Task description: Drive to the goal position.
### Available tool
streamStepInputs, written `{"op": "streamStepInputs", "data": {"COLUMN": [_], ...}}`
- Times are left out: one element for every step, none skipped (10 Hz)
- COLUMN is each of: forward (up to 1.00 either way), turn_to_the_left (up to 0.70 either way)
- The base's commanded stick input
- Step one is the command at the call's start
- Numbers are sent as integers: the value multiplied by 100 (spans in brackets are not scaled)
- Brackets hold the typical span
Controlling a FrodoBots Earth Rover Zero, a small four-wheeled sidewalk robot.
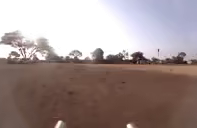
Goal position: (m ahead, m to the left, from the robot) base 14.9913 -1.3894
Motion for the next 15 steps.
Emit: {"op": "streamStepInputs", "data": {"forward": [70, 70, 70, 70, 70, 70, 70, 70, 70, 70, 70, 70, 70, 70, 70], "turn_to_the_left": [0, 0, 0, 0, 0, 0, 0, 0, 0, 0, 0, 0, 0, 0, 0]}}
